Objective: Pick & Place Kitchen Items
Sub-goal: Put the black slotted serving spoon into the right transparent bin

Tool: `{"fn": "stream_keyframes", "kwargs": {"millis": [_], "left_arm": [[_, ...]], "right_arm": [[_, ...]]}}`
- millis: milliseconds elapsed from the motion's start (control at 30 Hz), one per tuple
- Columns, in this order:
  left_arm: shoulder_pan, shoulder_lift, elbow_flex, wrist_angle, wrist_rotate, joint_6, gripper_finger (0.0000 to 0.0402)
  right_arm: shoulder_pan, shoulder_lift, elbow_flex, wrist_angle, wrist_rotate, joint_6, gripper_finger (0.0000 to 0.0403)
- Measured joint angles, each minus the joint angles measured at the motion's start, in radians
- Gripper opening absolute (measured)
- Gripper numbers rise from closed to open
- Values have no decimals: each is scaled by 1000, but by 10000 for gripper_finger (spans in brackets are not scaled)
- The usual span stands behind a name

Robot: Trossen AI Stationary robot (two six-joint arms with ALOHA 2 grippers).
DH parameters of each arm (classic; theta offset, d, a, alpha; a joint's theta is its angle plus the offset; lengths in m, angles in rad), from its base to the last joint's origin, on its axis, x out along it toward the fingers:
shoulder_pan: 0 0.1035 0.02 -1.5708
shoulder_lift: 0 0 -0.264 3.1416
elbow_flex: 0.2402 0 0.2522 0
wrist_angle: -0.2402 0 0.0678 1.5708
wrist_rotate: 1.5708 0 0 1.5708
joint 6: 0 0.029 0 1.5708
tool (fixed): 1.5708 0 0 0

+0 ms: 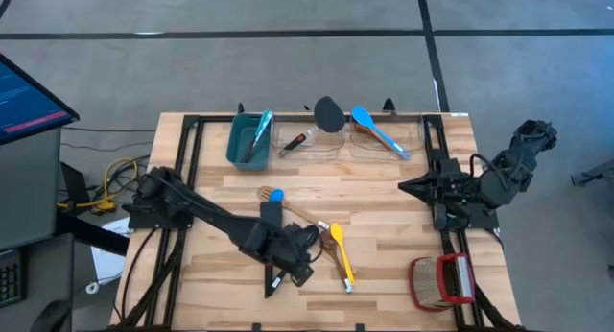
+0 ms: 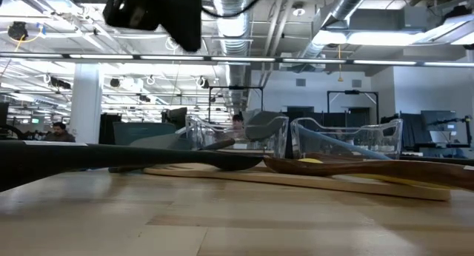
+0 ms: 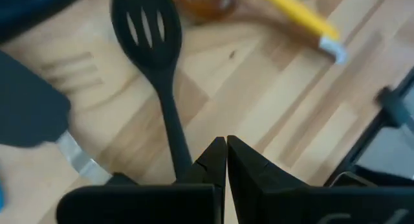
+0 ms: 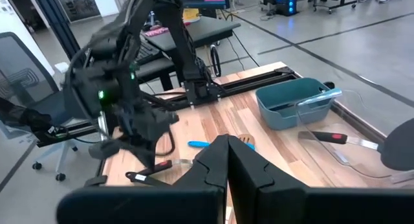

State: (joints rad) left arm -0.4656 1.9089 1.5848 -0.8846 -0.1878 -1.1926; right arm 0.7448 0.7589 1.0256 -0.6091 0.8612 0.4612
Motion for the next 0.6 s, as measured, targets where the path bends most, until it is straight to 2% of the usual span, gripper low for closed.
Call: {"fn": "stream_keyframes", "kwargs": {"millis": [233,400,600], "left_arm": [[2,77,0,-3,94,-2,1],[2,101,0,-1,109,-2,5],[6,102,-1,-5,107,4,46]], "right_arm": [[-1,0,0,-21,1,0,0],[-1,0,0,-29,1,0,0],[-1,0,0,-60,3,3,0]]}}
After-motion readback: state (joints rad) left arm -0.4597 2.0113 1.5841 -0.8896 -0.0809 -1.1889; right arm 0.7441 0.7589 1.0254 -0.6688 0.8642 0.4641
